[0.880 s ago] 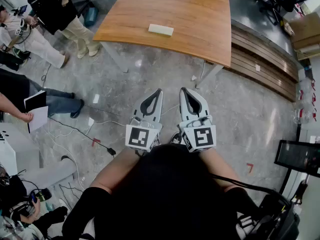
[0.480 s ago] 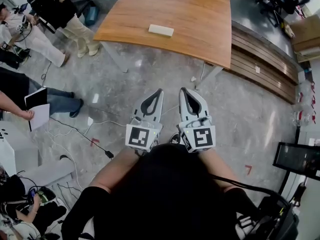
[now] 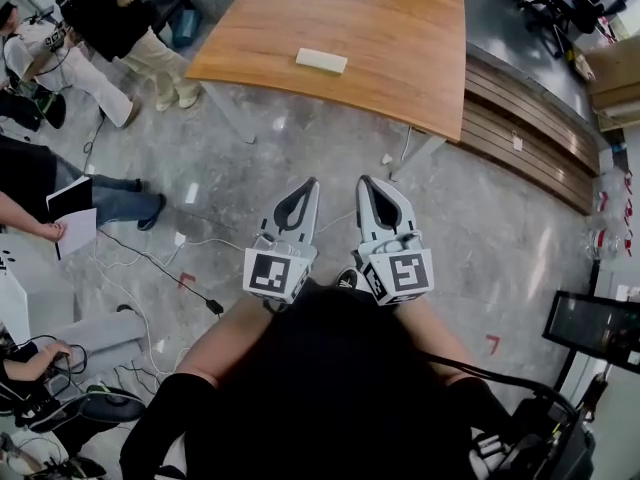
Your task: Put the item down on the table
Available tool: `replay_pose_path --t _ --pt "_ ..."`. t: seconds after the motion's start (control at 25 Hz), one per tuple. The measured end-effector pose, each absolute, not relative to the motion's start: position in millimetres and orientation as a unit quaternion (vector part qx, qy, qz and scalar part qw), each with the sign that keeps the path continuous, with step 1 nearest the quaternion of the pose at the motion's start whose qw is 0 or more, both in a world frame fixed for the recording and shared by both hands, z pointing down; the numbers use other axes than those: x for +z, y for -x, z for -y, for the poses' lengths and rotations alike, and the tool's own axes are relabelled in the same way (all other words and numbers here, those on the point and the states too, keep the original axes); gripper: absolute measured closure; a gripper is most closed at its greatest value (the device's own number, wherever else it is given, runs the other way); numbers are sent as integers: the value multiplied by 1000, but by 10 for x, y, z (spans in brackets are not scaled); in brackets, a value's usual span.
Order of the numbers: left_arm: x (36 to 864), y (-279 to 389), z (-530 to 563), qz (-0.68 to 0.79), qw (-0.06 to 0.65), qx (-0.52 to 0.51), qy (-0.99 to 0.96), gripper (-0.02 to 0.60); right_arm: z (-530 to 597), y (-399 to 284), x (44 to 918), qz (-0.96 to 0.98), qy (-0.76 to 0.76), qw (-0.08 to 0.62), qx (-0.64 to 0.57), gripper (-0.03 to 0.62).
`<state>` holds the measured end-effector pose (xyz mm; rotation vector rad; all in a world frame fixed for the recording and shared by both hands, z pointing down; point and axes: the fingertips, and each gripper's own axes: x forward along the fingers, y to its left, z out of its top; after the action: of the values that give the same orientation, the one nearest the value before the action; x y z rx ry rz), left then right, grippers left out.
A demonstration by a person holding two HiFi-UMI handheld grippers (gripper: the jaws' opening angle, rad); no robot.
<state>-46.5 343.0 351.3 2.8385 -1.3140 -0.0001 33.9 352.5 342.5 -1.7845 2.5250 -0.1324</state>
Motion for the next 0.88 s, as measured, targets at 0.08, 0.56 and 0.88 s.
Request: replay_pose_path --t 0.08,0.56,0.88 --pt "3522 502 -3355 429 -6 1 -903 577 -3469 -409 3419 -818 574 22 -41 582" --pt "3824 504 -2130 457 17 17 -889 577 -2287 -625 3717 -822 568 -6 -46 580" --pt "3912 542 -440 431 35 18 -901 577 -614 -402 3817 -824 565 -19 -40 580"
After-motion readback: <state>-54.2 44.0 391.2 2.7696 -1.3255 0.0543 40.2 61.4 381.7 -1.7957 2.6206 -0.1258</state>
